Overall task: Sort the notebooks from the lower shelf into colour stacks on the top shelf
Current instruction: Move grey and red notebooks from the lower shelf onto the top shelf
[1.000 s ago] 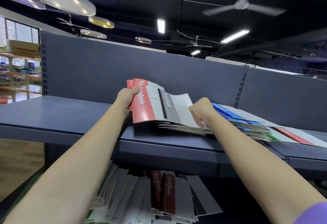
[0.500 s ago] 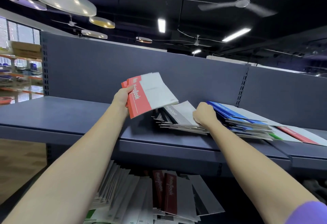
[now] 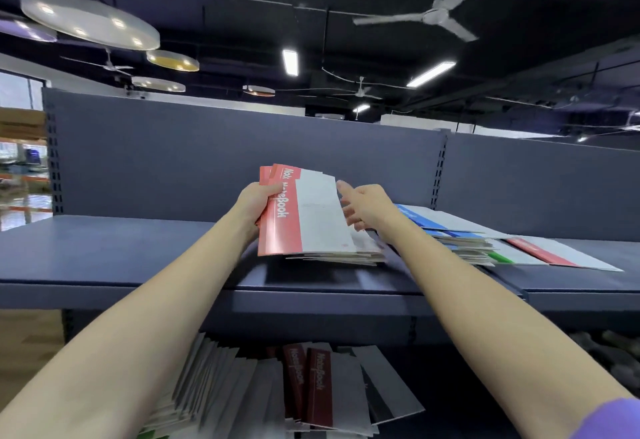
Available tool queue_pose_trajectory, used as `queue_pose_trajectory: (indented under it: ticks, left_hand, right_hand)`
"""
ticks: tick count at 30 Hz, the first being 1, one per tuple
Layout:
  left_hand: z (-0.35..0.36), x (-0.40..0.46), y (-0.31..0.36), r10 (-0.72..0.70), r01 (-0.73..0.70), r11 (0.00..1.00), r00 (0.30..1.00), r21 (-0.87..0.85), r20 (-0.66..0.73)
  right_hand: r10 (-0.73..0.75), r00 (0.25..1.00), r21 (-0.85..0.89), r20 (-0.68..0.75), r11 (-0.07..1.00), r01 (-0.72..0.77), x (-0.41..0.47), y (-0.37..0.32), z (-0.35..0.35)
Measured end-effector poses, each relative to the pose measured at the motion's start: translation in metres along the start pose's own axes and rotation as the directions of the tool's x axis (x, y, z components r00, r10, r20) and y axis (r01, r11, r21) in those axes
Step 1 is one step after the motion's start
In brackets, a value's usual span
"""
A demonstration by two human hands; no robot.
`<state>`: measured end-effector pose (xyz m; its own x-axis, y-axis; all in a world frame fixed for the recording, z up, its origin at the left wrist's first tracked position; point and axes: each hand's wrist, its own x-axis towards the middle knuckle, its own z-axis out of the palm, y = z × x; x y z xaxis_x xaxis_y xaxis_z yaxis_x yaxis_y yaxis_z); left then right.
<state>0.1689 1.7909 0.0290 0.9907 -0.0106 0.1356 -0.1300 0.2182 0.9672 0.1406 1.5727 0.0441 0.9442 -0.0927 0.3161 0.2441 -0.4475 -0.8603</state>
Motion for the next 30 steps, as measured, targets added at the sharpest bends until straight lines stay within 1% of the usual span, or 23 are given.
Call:
queue_pose_trajectory:
  ticks: [2, 3, 6, 8, 10, 15, 19, 23, 26, 30]
  left_hand:
    - [0.023, 0.001, 0.008, 0.029, -0.031, 0.998, 0.999, 0.047, 0.034]
    - [0.034, 0.003, 0.012, 0.045, -0.048, 0.996, 0.998, 0.076, 0.037]
    - [0.071, 0.008, 0.021, 0.103, -0.105, 0.978, 0.994, 0.178, 0.024]
    - [0.098, 0.011, 0.026, 0.110, -0.111, 0.971, 0.994, 0.211, 0.016]
    - [0.122, 0.015, 0.028, 0.116, -0.115, 0.966, 0.993, 0.233, 0.008]
    - [0.180, 0.025, 0.021, 0.073, -0.074, 0.976, 0.997, 0.206, 0.015]
    - [0.234, 0.040, 0.018, 0.132, -0.135, 0.966, 0.991, 0.221, 0.029]
    - [0.294, 0.048, 0.006, 0.136, -0.141, 0.967, 0.990, 0.210, 0.036]
    - [0.334, 0.048, -0.006, 0.131, -0.136, 0.976, 0.991, 0.172, 0.043]
    - [0.375, 0.051, -0.022, 0.094, -0.097, 0.977, 0.995, 0.189, 0.028]
  right_hand:
    - [0.026, 0.999, -0.025, 0.046, 0.999, -0.025, 0.003, 0.001, -0.018]
    - [0.045, 0.998, -0.018, 0.038, 0.999, -0.044, 0.005, 0.003, -0.027]
    - [0.114, 0.992, 0.042, -0.060, 0.993, -0.112, 0.013, 0.011, -0.053]
    - [0.161, 0.978, 0.055, -0.133, 0.986, -0.154, 0.017, 0.016, -0.071]
    - [0.193, 0.966, 0.067, -0.173, 0.981, -0.184, 0.022, 0.024, -0.092]
    - [0.189, 0.964, 0.130, -0.189, 0.977, -0.166, 0.030, 0.051, -0.156]
    - [0.169, 0.965, 0.164, -0.198, 0.977, -0.138, 0.036, 0.078, -0.201]
    - [0.204, 0.941, 0.164, -0.269, 0.973, -0.163, 0.042, 0.108, -0.249]
    - [0.193, 0.911, 0.108, -0.365, 0.980, -0.164, 0.053, 0.140, -0.286]
    - [0.252, 0.861, 0.031, -0.442, 0.964, -0.266, 0.066, 0.185, -0.336]
